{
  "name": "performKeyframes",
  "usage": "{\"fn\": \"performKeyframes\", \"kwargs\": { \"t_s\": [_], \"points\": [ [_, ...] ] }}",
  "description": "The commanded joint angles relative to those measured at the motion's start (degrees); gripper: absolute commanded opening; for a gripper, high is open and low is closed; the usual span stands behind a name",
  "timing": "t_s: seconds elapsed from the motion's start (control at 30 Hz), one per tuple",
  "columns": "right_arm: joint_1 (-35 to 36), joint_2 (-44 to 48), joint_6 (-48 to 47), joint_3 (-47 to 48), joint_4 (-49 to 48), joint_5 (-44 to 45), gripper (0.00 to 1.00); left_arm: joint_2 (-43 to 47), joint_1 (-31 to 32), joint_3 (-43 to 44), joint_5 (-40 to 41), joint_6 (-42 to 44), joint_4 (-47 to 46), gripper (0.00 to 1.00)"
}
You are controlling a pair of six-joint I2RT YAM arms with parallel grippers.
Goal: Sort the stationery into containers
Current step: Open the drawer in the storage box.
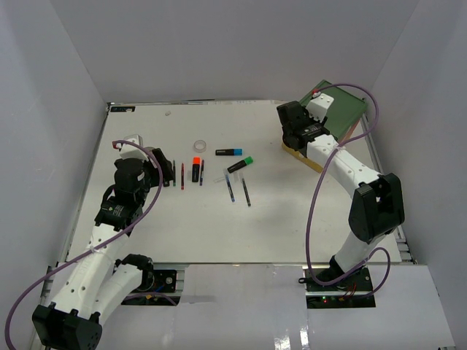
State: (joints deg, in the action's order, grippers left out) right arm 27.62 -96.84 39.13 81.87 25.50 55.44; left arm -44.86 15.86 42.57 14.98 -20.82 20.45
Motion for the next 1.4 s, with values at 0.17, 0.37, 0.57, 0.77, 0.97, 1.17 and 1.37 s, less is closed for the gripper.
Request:
{"fn": "performKeyframes", "kwargs": {
  "t_s": [0.17, 0.37, 0.57, 0.77, 0.97, 1.17, 1.37],
  "points": [
    [-0.6, -0.8, 2.3, 3.0, -1.5, 2.5, 0.43, 1.1, 0.1, -0.6, -0.3, -0.2, -0.9, 0.98],
    [-0.7, -1.5, 2.3, 3.2, -1.6, 2.7, 0.41, 1.2, 0.1, -0.6, -0.2, -0.1, -0.8, 0.98],
    [-0.7, -1.8, 2.5, 3.0, -1.5, 2.4, 0.37, 1.3, 0.1, -0.6, -0.2, -0.1, -0.8, 0.98],
    [-0.7, -1.5, 2.4, 2.6, -1.6, 2.5, 0.26, 1.2, 0.1, -0.6, -0.2, -0.2, -0.8, 0.98],
    [-0.5, -0.5, 3.1, 2.7, 0.0, 1.1, 0.17, 1.1, 0.1, -0.6, -0.2, -0.3, -0.8, 0.98],
    [1.5, 1.3, 3.7, 0.8, 0.3, 0.8, 0.16, 0.9, 0.1, -0.6, -0.2, -0.2, -0.8, 0.98],
    [3.4, 2.5, 4.9, -0.8, 1.7, 1.0, 0.16, 0.8, 0.1, -0.5, -0.3, -0.2, -0.8, 0.98]
  ]
}}
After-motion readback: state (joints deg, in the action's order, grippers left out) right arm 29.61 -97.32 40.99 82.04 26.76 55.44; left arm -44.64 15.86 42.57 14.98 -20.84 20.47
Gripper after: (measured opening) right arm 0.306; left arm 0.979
